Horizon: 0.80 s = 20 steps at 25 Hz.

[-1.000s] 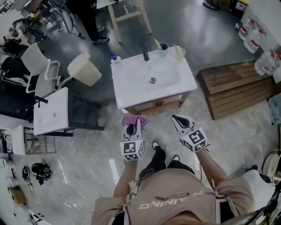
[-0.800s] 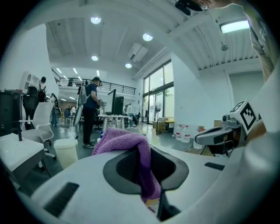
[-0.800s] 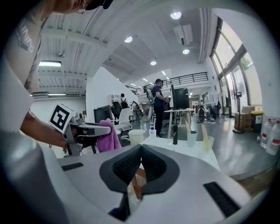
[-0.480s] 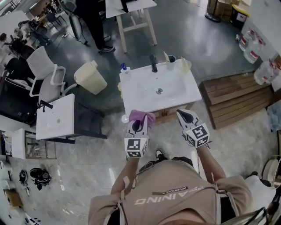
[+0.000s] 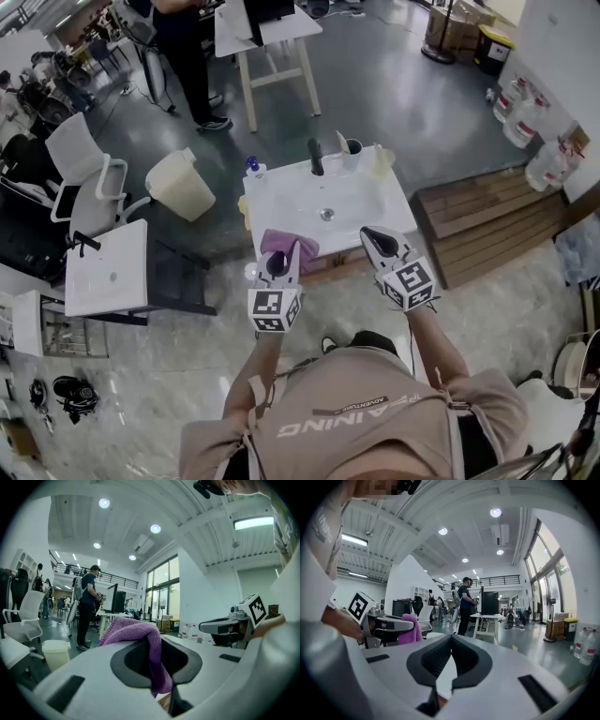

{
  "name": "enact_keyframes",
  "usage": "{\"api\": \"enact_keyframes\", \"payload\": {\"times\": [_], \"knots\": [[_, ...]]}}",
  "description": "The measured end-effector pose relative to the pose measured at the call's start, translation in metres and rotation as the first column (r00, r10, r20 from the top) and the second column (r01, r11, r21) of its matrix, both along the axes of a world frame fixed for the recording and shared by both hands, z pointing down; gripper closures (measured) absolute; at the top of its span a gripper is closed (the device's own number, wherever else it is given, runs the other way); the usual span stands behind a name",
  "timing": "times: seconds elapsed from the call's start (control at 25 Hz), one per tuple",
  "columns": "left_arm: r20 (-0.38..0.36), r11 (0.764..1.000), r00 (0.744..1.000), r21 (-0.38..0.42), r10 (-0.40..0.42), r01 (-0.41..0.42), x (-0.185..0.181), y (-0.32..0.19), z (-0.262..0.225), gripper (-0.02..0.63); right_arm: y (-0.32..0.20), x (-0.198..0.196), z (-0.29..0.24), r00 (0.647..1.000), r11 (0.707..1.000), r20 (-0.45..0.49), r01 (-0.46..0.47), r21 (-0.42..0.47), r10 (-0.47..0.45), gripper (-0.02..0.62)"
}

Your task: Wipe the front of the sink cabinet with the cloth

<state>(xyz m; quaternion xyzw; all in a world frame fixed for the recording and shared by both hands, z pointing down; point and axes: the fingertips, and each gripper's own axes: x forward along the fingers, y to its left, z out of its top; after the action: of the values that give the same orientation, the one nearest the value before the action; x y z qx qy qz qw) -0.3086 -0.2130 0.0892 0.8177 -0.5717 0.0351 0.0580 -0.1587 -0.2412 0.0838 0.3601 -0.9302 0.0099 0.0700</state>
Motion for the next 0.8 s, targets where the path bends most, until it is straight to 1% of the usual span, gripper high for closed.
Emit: {"api": "enact_keyframes", "payload": {"times": [0.08,0.24,0.36,0.44,0.56,0.68,0.8], "knots": [[-0.013,1.000,1.000,0.006,-0.011,0.012,0.000,-0.005,-0.007,0.569,-0.005,0.001,-0.004,1.000,1.000,0.002,0.006,0.002,-0.006,0.584],[-0.016,0.999,0.999,0.009,-0.045,0.045,0.005,-0.013,-0.015,0.569,-0.012,0.008,-0.014,1.000,1.000,0.013,0.016,0.019,-0.016,0.584],[-0.014,0.998,0.998,0.008,-0.063,0.063,0.013,-0.014,-0.019,0.569,-0.016,0.015,-0.020,0.999,0.998,-0.031,0.018,0.067,-0.016,0.584],[-0.021,0.997,0.996,0.005,-0.083,0.083,0.016,-0.017,-0.018,0.569,-0.019,0.018,-0.020,0.999,0.997,-0.038,0.024,0.076,-0.021,0.584],[-0.022,0.994,0.994,0.004,-0.110,0.110,0.021,-0.021,-0.014,0.569,-0.024,0.025,-0.017,1.000,0.998,-0.003,0.028,0.056,-0.028,0.584],[0.003,0.992,0.992,0.015,-0.129,0.129,0.024,-0.022,-0.015,0.569,-0.028,0.035,-0.014,0.999,1.000,0.041,0.018,0.025,-0.019,0.584],[0.013,0.990,0.990,0.019,-0.141,0.141,0.026,-0.021,-0.013,0.569,-0.028,0.043,-0.014,0.998,1.000,0.060,0.015,0.010,-0.016,0.584]]}}
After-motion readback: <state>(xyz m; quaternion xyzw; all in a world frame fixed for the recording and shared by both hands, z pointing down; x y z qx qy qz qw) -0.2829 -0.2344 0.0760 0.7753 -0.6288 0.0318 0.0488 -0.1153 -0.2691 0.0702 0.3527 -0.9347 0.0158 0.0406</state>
